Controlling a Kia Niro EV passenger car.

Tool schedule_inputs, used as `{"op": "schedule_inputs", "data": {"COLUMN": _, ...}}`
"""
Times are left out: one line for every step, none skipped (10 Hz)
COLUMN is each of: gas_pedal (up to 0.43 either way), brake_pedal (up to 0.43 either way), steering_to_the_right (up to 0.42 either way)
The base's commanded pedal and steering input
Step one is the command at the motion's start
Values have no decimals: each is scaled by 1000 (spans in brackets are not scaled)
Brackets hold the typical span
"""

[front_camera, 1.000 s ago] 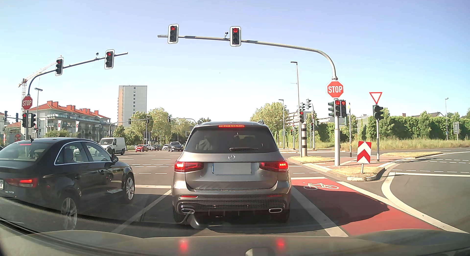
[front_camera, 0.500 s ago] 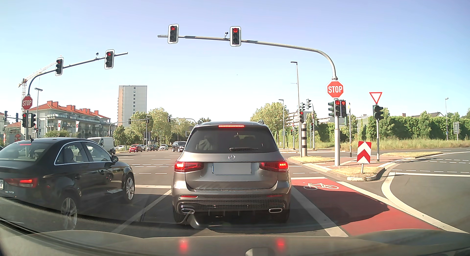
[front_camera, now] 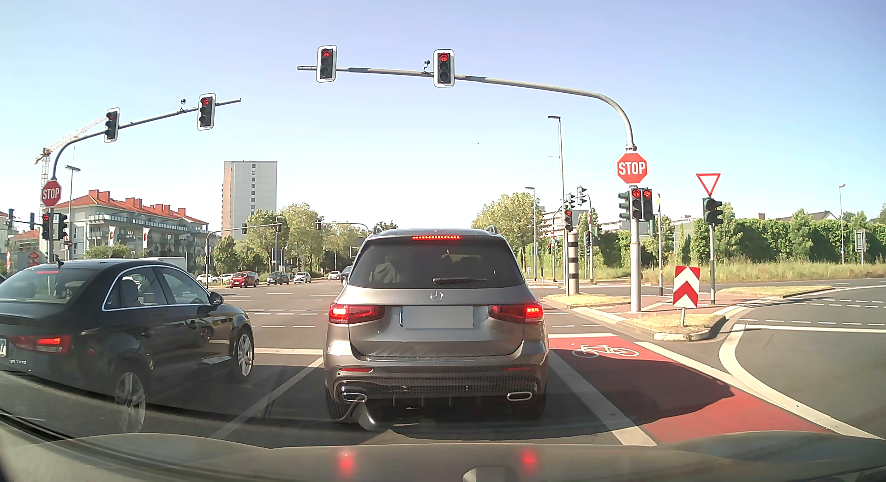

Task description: Follow the waypoints while adhering to traffic rules and regulations

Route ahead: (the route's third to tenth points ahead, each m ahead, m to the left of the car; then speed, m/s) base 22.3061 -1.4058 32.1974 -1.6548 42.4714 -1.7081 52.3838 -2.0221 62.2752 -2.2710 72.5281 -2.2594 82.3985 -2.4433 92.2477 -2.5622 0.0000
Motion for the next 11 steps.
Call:
{"op": "schedule_inputs", "data": {"gas_pedal": 0, "brake_pedal": 415, "steering_to_the_right": 0}}
{"op": "schedule_inputs", "data": {"gas_pedal": 0, "brake_pedal": 415, "steering_to_the_right": 0}}
{"op": "schedule_inputs", "data": {"gas_pedal": 0, "brake_pedal": 421, "steering_to_the_right": 0}}
{"op": "schedule_inputs", "data": {"gas_pedal": 0, "brake_pedal": 415, "steering_to_the_right": 0}}
{"op": "schedule_inputs", "data": {"gas_pedal": 0, "brake_pedal": 421, "steering_to_the_right": 0}}
{"op": "schedule_inputs", "data": {"gas_pedal": 0, "brake_pedal": 415, "steering_to_the_right": 0}}
{"op": "schedule_inputs", "data": {"gas_pedal": 0, "brake_pedal": 421, "steering_to_the_right": 0}}
{"op": "schedule_inputs", "data": {"gas_pedal": 0, "brake_pedal": 415, "steering_to_the_right": 0}}
{"op": "schedule_inputs", "data": {"gas_pedal": 0, "brake_pedal": 415, "steering_to_the_right": 0}}
{"op": "schedule_inputs", "data": {"gas_pedal": 0, "brake_pedal": 415, "steering_to_the_right": 0}}
{"op": "schedule_inputs", "data": {"gas_pedal": 0, "brake_pedal": 421, "steering_to_the_right": 0}}
